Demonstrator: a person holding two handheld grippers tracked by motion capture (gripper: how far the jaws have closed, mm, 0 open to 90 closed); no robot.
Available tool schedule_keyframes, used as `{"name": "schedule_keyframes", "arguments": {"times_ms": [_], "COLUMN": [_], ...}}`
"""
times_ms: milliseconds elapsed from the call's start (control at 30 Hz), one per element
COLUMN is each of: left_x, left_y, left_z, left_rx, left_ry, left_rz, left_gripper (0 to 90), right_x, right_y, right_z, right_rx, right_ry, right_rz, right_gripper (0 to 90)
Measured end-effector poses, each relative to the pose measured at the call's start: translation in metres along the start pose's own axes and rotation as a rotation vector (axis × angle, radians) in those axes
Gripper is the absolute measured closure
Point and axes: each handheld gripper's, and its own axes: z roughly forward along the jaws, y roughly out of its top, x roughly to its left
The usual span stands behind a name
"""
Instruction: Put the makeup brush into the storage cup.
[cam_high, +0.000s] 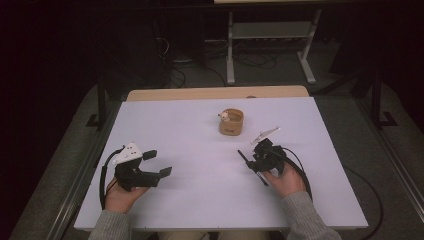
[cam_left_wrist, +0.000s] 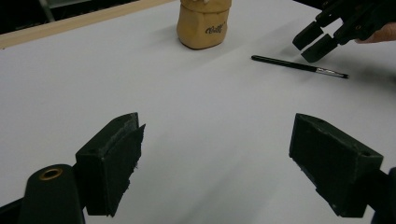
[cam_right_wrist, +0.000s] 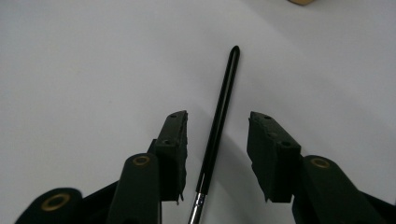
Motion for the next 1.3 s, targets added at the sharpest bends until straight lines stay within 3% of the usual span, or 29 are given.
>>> {"name": "schedule_keyframes", "arguments": {"times_ms": [433,700,1033,1133,1300], "left_x": [0.000,0.000,-0.002,-0.003,-0.005], "left_y": [-0.001,-0.001,0.000,0.001,0.001], "left_z": [0.001,0.001,0.002,0.003,0.006], "left_rx": [0.001,0.002,0.009,0.011,0.030], "left_ry": [-0.003,-0.006,-0.006,-0.009,-0.015], "left_rz": [0.001,0.003,0.011,0.017,0.023], "left_gripper": [16.3,16.3,16.3,16.3,16.4], "right_x": [0.002,0.005,0.013,0.013,0.009], "right_y": [-0.003,-0.005,-0.006,-0.007,-0.009], "right_z": [0.008,0.013,0.014,0.014,0.014], "right_rx": [0.055,0.096,0.085,0.079,0.062], "right_ry": [0.004,-0.016,-0.043,-0.035,-0.006], "right_rz": [0.000,-0.014,-0.027,-0.010,-0.028], "right_gripper": [65.5,69.3,79.0,81.2,83.2]}}
